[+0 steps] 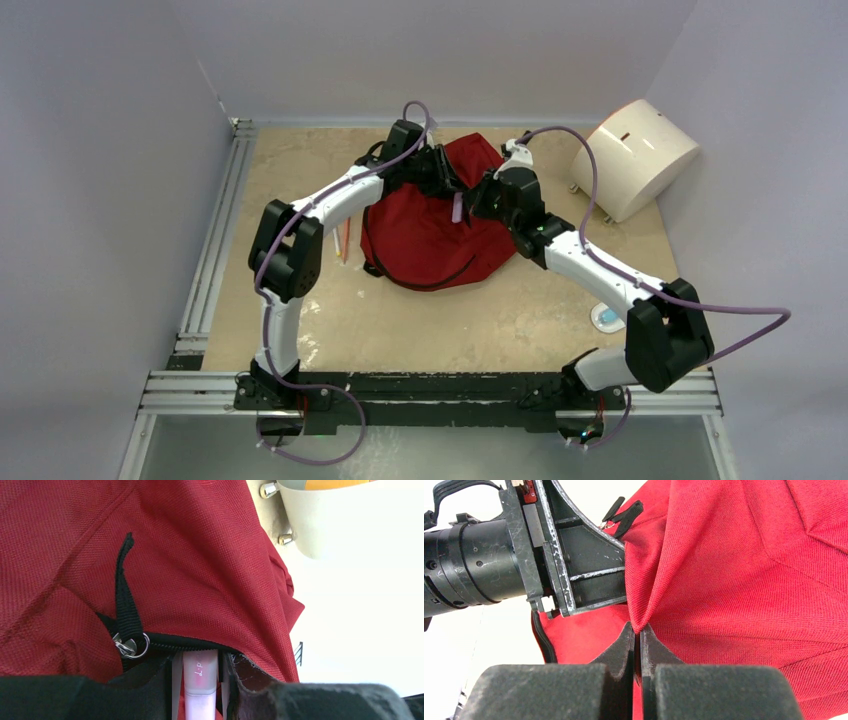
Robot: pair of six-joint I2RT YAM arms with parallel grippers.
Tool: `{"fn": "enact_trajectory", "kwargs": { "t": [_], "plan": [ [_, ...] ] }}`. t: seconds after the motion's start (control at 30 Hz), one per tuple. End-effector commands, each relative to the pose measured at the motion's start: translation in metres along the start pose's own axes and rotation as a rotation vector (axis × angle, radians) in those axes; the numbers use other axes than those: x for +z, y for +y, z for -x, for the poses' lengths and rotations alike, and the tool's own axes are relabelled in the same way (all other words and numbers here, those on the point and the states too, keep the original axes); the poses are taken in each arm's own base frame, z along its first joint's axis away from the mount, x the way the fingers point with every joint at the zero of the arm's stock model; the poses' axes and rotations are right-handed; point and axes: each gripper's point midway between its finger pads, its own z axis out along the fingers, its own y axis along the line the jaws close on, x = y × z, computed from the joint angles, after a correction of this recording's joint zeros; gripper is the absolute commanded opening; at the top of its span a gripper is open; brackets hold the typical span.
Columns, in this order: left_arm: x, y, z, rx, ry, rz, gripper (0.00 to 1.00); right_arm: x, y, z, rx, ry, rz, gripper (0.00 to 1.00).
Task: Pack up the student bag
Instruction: Place the stationery in the student bag.
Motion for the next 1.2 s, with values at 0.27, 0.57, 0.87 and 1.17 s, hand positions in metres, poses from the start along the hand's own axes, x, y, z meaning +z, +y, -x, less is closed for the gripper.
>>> {"fn": "enact_trajectory", "kwargs": {
  "t": [0.27, 0.57, 0.87, 1.17],
  "plan": [
    [0.002, 0.010, 0.025, -0.352, -0.164, 0.097, 0.09, -0.011, 0.032, 0.018, 0.037, -0.060, 0.139, 0.00],
    [0.002, 0.017, 0.030, -0.449, -0.216, 0.148, 0.15, -0.012, 0.032, 0.016, 0.035, -0.052, 0.139, 0.00],
    [0.012, 0.003, 0.024, -0.452, -0.184, 0.110, 0.34, -0.013, 0.031, 0.013, 0.040, -0.042, 0.141, 0.00],
    [0.009, -0.003, 0.021, -0.428, -0.165, 0.089, 0.48, -0.014, 0.032, 0.009, 0.051, -0.028, 0.147, 0.00]
  ]
}}
